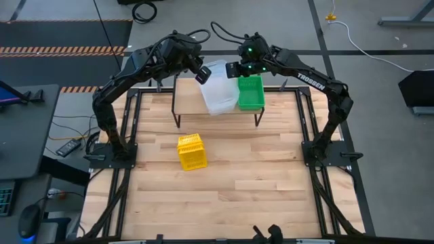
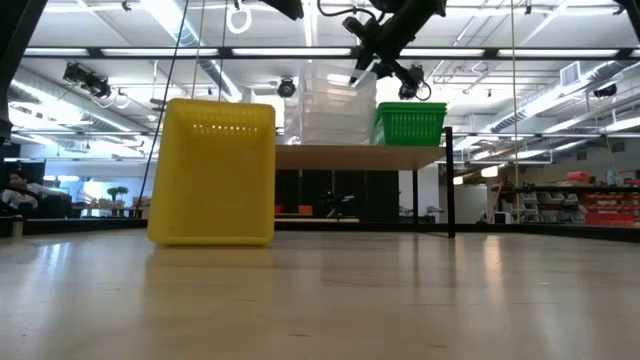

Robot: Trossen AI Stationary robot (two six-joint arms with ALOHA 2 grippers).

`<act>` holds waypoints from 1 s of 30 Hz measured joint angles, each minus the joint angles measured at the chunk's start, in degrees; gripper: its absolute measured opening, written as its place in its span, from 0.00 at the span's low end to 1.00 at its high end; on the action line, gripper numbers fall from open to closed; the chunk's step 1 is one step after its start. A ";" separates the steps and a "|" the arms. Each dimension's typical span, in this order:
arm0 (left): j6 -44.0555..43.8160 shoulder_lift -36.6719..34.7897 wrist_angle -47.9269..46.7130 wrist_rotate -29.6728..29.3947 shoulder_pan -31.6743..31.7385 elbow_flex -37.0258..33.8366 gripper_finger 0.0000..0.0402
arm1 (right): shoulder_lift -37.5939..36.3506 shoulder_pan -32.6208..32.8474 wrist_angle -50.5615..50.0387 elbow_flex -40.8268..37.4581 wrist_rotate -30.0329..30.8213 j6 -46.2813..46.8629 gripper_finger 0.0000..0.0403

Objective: Stack baskets on shelf by color
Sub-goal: Adjust the stacked transparent bins on the shelf

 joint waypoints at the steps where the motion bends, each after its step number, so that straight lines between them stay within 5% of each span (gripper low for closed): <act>1: 0.02 0.00 0.00 0.00 0.00 0.00 0.23 | 0.00 0.00 0.00 0.00 -0.45 0.11 0.18; 13: -2.21 0.00 -14.09 -0.04 1.88 0.02 0.23 | -1.45 -0.29 -4.70 0.00 -4.94 -3.26 0.18; 21: -2.97 0.62 -24.50 0.05 5.89 0.04 0.23 | -7.31 -0.26 -9.20 0.09 -0.24 -9.49 0.18; 30: -2.91 6.01 -25.86 8.00 8.57 0.02 0.23 | -6.78 1.48 -20.06 0.04 1.34 -13.31 0.15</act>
